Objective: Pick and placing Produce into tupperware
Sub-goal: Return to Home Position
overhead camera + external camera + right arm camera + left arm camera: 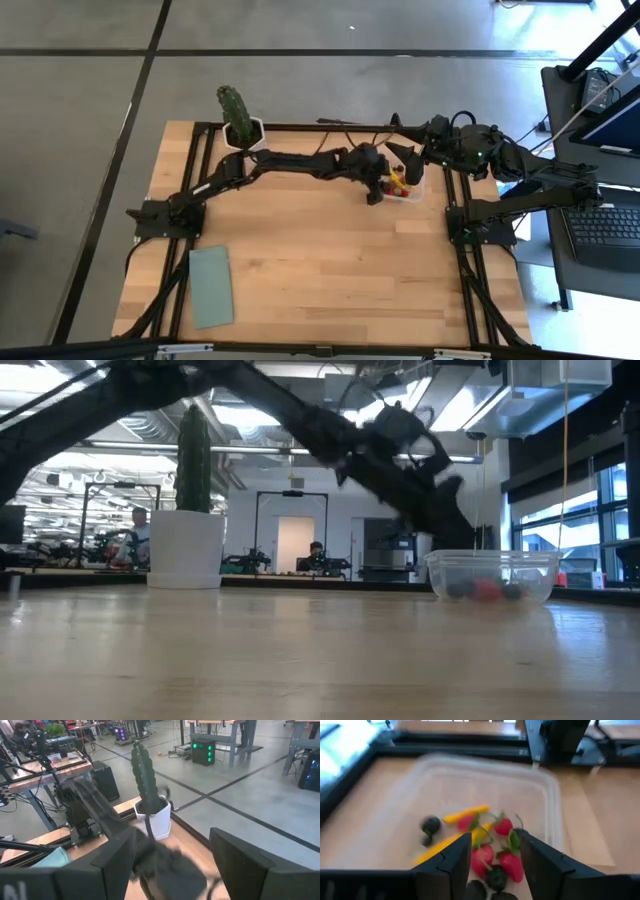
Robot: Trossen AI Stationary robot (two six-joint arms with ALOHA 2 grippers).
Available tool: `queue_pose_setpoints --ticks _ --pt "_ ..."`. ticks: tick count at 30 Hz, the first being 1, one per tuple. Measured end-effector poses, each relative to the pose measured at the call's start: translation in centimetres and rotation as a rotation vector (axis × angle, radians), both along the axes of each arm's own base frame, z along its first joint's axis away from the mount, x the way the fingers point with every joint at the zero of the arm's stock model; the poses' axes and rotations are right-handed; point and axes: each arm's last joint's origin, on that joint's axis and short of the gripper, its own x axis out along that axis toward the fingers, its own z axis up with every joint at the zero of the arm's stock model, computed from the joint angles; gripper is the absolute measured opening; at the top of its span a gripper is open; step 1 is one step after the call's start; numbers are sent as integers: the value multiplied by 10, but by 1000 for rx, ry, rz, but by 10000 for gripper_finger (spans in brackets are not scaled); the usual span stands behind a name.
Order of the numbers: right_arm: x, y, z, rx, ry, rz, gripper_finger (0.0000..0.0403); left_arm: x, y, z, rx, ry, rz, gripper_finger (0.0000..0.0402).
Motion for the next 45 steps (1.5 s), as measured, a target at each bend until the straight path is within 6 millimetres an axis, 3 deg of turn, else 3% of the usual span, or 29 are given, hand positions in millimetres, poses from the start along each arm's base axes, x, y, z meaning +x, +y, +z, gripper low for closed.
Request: queue_pose_setpoints --ticks 2,5,9,13,17,21,25,30,33,40,45 --pt "0 0 0 -8 1 2 255 -10 4 29 28 7 -4 157" --pt "-3 0 2 -43 3 8 255 -35 14 92 77 -46 34 153" --pt "-5 0 7 -47 -34 7 255 -82 26 169 82 -105 104 148" --pt "-9 1 11 -82 -53 5 255 -137 24 232 110 -137 135 148" --pt "-16 0 14 -177 -23 -46 255 -195 13 274 129 -100 164 154" --pt "-31 1 13 -196 -44 -55 255 -252 -5 297 162 -120 228 159" --pt "-47 2 3 -201 -58 -56 255 -304 -30 286 161 -144 324 156" --pt "-61 4 -20 -233 -100 -58 255 -364 -62 251 165 -240 445 149" --pt "-66 4 -39 -253 -122 -62 255 -394 -78 220 162 -299 415 147" --pt "-73 5 -76 -253 -168 -73 255 -438 -98 148 92 -429 369 156" --pt "-77 5 -97 -229 -183 -75 255 -452 -100 104 62 -503 395 159"
